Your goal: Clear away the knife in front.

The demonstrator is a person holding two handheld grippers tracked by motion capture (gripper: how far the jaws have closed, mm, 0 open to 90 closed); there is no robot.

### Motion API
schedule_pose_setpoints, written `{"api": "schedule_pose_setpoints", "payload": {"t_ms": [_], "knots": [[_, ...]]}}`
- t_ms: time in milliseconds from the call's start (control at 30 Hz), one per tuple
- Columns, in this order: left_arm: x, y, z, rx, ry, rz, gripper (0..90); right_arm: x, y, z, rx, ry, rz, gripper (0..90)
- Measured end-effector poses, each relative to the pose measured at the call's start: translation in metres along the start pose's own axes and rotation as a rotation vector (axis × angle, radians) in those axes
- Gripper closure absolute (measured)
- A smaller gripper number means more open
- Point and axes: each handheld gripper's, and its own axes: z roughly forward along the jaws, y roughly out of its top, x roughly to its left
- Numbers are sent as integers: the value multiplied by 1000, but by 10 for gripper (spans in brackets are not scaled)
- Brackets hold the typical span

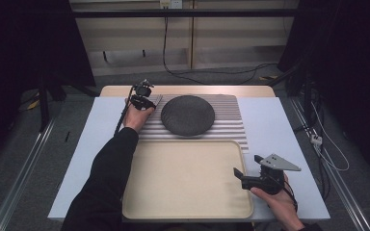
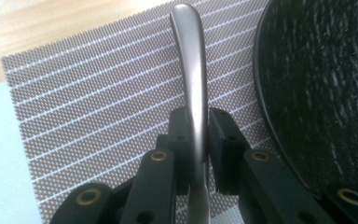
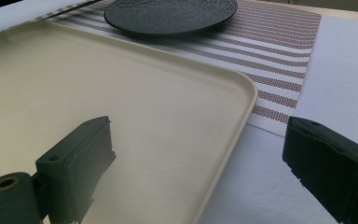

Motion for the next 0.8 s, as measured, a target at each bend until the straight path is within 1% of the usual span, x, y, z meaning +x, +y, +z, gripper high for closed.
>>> {"api": "schedule_pose_setpoints", "payload": {"t_ms": [167,200,267,300,433,500,567,700,733,800], "knots": [[-1,1,-8,-3,-7,7,799,0,0,0,-1,0,-2,82],[-1,1,-10,2,-10,15,799,0,0,1,0,0,-2,82],[-1,1,-15,-5,-21,11,798,0,0,1,-1,0,-3,82],[-1,1,-17,-12,-19,13,799,0,0,1,-1,0,-4,82],[-4,-1,-25,-23,-31,18,799,1,0,0,0,0,-5,82],[-6,-2,-29,-22,-26,26,799,1,0,-1,-2,-2,-7,82],[-6,-4,-33,-25,-43,28,798,1,0,-1,-4,-3,-7,82],[-9,-6,-41,-31,-47,39,799,1,0,-2,-6,-6,-6,82],[-9,-7,-43,-30,-46,47,798,1,0,-2,-5,-6,-6,82],[-11,-9,-45,-33,-53,41,799,1,0,-2,-6,-6,-8,82]]}}
